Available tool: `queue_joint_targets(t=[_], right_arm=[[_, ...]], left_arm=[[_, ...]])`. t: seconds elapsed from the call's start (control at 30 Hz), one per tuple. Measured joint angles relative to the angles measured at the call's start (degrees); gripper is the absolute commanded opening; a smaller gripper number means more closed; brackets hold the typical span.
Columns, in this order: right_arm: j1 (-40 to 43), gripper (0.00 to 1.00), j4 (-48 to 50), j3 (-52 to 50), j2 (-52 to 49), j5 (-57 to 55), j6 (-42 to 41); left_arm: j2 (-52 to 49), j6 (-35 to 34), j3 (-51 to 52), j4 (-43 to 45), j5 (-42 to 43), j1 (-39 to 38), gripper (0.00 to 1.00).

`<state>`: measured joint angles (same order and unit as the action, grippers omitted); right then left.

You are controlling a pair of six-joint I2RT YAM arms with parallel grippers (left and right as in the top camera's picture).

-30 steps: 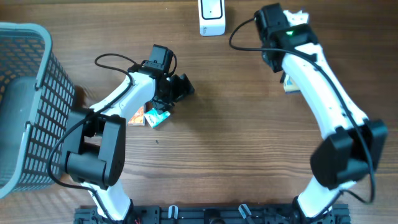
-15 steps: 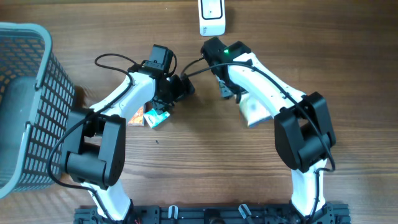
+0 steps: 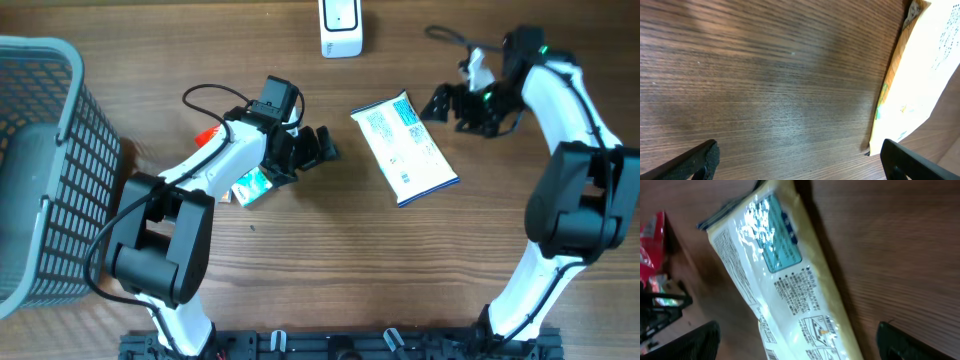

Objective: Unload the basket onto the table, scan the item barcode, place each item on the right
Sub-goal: 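Lift the flipped yellow bag with the right gripper to the scanner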

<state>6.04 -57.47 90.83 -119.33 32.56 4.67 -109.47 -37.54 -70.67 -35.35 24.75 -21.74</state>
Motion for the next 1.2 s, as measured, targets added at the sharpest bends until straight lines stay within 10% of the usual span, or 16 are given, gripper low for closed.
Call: queue_joint_targets(t=[0.23,0.37,0.7,0.77,0.8,1.03,1.2], right_arm=[[-0.26,1.00,15.10,-8.26,-0.31,6.05,1.01],[-0.59,0.94,13.16,-8.24,-2.89,8.13,1.01],[-3.10,0.88,7.10,-7.82,-6.45,18.71,0.11],[-4.50,0.89,6.95,-7.82,-6.45,18.16,-0.39],[-4.92,0.89,7.04,-7.80,-6.45,17.75,-0.98],[-6.54,0.95,9.81,-9.86,-5.14,17.99,-0.04],[-6.38,0.66,13.07,-12.72,-5.86,22.64,1.01]], left_arm=[[0.00,0.00,0.02,-0.20,0.02,-0.02,0.95],[-0.04,-0.22,0.07,7.74,2.32,-0.50,0.61],[-10.88,-7.74,-0.09,27.71,14.60,-4.37,0.61],[-11.56,-8.70,-0.39,28.57,15.30,-4.42,0.09],[-11.91,-9.07,-0.57,28.63,14.64,-4.50,0.04],[-13.53,-16.76,-1.49,26.16,11.54,-4.70,0.04],[-13.66,-21.18,-1.79,25.77,10.95,-4.79,0.04]])
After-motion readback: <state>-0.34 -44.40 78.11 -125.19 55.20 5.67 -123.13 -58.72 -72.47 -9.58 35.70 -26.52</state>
